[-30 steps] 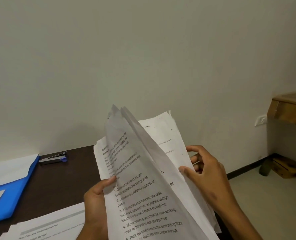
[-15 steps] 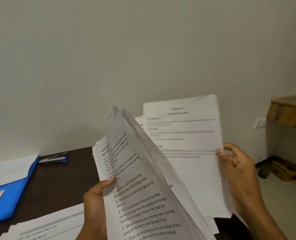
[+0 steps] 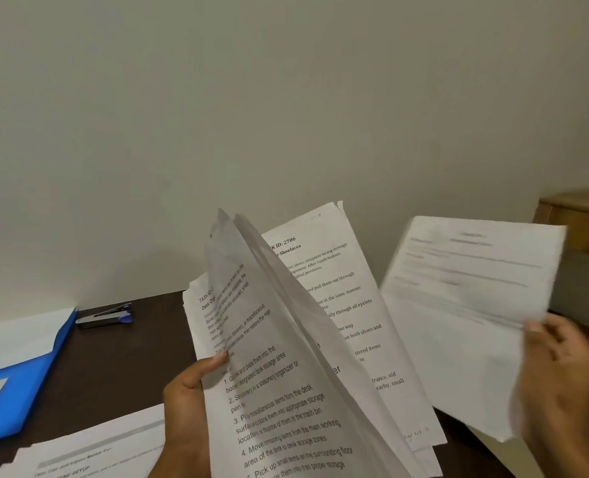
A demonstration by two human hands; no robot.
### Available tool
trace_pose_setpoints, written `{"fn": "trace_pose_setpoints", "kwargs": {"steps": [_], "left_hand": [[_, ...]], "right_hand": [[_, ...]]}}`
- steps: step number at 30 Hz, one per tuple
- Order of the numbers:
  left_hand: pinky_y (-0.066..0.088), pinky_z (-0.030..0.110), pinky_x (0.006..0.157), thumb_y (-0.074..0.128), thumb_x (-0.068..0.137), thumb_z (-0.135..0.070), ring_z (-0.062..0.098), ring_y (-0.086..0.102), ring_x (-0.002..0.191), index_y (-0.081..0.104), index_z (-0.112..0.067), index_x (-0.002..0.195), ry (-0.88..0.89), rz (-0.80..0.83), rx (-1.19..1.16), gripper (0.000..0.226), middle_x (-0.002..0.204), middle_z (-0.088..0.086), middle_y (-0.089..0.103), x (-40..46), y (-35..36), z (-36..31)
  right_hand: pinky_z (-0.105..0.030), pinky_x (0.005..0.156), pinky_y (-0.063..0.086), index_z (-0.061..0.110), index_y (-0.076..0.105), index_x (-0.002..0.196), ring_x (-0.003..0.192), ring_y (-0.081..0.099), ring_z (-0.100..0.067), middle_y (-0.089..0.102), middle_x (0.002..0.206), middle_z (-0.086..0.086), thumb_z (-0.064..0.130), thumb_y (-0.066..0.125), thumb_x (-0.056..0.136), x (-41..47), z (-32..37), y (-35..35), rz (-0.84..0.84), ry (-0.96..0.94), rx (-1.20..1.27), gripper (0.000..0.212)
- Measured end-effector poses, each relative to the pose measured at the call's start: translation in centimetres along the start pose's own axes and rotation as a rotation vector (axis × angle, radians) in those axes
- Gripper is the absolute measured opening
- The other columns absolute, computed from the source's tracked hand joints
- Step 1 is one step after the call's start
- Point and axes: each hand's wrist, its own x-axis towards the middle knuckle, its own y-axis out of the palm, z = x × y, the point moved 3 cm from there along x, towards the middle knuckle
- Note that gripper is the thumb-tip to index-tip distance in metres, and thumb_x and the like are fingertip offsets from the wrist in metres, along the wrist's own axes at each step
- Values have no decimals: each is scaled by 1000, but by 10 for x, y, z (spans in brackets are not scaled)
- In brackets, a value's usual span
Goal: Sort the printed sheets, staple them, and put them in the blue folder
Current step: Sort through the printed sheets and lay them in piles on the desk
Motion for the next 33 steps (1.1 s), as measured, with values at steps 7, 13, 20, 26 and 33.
{"fn": "trace_pose_setpoints", "kwargs": {"steps": [7, 13, 20, 26, 33], "left_hand": [[62, 46, 52, 62, 73, -12, 34, 74, 57, 72, -3, 104, -9, 14, 16, 34, 78, 18, 76, 6, -3, 1], [64, 47, 56, 64, 73, -12, 35, 75, 63, 72, -3, 111, -22, -1, -2, 41, 88, 20, 77, 10, -6, 2], [65, 47, 55, 64, 74, -11, 36, 76, 65, 71, -5, 121, -16, -16, -33, 48, 91, 19, 78, 12, -9, 1], [65, 50, 64, 64, 76, -13, 39, 75, 71, 70, -8, 126, -88, -6, -62, 50, 99, 21, 76, 12, -9, 4], [64, 48, 57, 64, 73, -14, 37, 76, 66, 71, -8, 121, -78, -3, -42, 49, 94, 20, 77, 12, -9, 3]], "right_hand": [[-34, 75, 60, 12, 74, 107, 89, 77, -21, 81, 100, -4, 7, 52, 108, -59, 43, 54, 613, -118, 84, 22], [-40, 73, 61, 17, 75, 110, 89, 78, -24, 81, 100, -2, 16, 51, 110, -78, 57, 80, 759, -32, 97, 24], [-43, 69, 58, 20, 76, 107, 82, 76, -26, 81, 94, -2, 20, 51, 110, -83, 47, 93, 760, 4, 51, 25], [-38, 65, 46, 17, 69, 90, 71, 60, -14, 72, 80, 1, 43, 47, 109, -82, 42, 94, 752, -77, -27, 39], [-17, 74, 59, 28, 71, 118, 97, 73, 3, 77, 109, 25, 18, 70, 99, -87, 35, 98, 820, -209, -222, 22]]}}
